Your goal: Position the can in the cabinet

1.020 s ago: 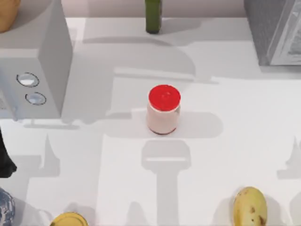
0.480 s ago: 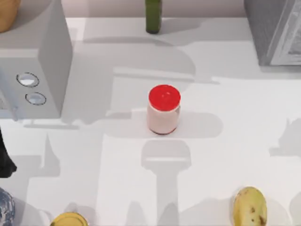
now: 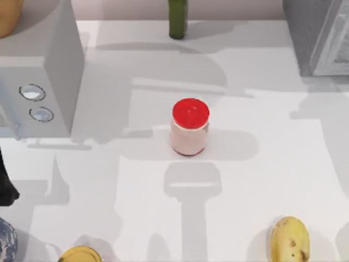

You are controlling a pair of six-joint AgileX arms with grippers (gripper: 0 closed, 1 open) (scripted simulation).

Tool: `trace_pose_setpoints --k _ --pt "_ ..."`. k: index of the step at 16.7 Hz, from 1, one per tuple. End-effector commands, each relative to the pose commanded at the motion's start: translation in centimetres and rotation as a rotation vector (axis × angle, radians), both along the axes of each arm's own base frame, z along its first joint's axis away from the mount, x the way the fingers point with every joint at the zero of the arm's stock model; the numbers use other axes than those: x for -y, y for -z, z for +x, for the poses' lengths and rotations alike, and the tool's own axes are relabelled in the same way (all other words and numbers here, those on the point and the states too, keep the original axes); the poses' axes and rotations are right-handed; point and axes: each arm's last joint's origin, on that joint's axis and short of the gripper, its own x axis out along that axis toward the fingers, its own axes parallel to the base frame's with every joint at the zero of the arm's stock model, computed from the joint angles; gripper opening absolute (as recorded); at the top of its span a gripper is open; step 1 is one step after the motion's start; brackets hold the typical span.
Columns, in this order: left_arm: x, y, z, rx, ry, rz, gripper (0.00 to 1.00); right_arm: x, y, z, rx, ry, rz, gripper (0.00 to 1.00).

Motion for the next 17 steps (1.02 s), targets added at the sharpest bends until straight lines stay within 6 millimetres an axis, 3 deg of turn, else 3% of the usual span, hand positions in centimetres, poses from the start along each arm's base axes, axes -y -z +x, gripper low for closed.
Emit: trace_pose_setpoints --k 4,8,11,17 --pt "0.0 0.0 0.0 0.0 0.0 0.0 1.0 -1.3 -5.0 4.3 -0.009 -0.002 -0.004 0.0" --pt "0.0 0.0 0.0 0.0 0.0 0.0 1.0 -2.4 -8.5 7.1 0.018 -0.004 0.004 0.0" --pt "0.0 0.0 0.0 0.0 0.0 0.0 1.0 -2.8 -9.6 8.2 0.03 -0.005 0.011 0.0" --pt "0.0 0.0 0.0 0.0 0.0 0.0 1.0 -2.8 -9.7 8.2 0.032 -0.002 0.014 0.0"
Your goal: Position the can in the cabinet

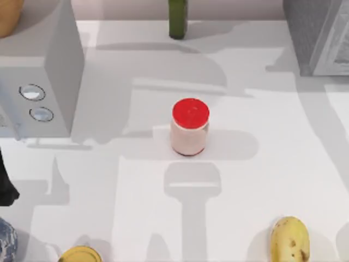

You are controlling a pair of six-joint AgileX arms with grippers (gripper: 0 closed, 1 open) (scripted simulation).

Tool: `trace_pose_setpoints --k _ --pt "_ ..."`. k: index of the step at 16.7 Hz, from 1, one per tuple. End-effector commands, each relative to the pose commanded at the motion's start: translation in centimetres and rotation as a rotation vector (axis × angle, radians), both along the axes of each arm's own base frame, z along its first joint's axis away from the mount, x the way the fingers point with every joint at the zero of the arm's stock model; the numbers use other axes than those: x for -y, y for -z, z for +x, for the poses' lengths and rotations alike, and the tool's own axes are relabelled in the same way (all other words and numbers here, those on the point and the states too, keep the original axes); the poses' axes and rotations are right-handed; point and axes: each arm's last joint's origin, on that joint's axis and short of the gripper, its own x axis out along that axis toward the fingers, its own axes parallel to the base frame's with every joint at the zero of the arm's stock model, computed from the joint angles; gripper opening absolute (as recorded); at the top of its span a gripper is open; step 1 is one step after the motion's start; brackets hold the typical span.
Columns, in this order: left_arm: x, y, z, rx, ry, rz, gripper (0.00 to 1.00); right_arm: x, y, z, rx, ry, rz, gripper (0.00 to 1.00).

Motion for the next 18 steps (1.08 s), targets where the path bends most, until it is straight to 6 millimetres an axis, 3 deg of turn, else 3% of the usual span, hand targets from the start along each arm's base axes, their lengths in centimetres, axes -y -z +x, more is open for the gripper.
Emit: trace_pose_setpoints --k 4,13,18 --pt "0.0 0.0 0.0 0.0 0.0 0.0 1.0 -0.3 -0.4 2.3 -0.024 -0.001 -0.002 0.0" --pt "0.0 0.0 0.0 0.0 0.0 0.0 1.0 -0.4 -2.2 12.3 -0.034 0.003 -0.018 0.0" --pt "0.0 0.0 0.0 0.0 0.0 0.0 1.0 0.1 -1.9 14.8 -0.007 0.001 -0.004 0.0"
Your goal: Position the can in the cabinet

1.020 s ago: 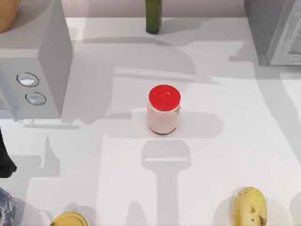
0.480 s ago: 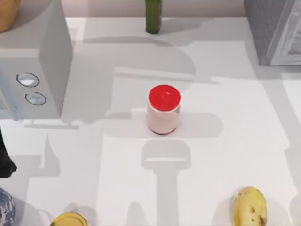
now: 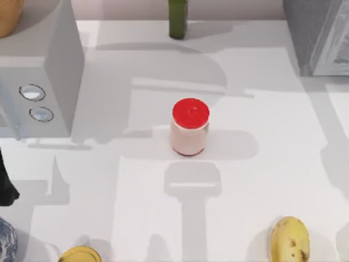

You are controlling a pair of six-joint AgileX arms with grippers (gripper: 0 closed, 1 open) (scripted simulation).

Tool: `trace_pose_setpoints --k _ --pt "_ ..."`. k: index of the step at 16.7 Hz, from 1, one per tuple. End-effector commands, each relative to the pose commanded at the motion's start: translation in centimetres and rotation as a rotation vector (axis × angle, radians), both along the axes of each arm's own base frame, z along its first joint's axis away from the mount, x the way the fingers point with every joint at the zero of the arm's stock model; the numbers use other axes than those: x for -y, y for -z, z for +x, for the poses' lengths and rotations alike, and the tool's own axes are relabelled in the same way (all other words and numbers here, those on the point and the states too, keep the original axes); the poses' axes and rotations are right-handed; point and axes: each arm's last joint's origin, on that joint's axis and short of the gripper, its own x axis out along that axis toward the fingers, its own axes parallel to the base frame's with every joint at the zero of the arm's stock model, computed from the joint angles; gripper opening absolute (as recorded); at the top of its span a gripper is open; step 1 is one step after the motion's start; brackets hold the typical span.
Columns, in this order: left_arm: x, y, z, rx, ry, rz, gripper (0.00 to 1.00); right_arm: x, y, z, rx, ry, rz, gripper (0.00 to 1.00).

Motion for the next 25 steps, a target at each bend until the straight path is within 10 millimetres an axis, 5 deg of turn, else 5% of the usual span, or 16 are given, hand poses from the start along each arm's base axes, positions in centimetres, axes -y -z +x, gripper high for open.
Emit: trace_pose_setpoints --k 6,19,25 --pt "0.0 0.0 0.0 0.0 0.0 0.0 1.0 0.05 -0.04 0.12 0.007 -0.001 0.004 0.0" --pt "0.0 0.0 0.0 0.0 0.0 0.0 1.0 0.05 -0.04 0.12 0.007 -0.001 0.004 0.98" --pt "0.0 0.0 0.0 0.0 0.0 0.0 1.0 0.05 -0.04 0.12 0.007 -0.001 0.004 1.0"
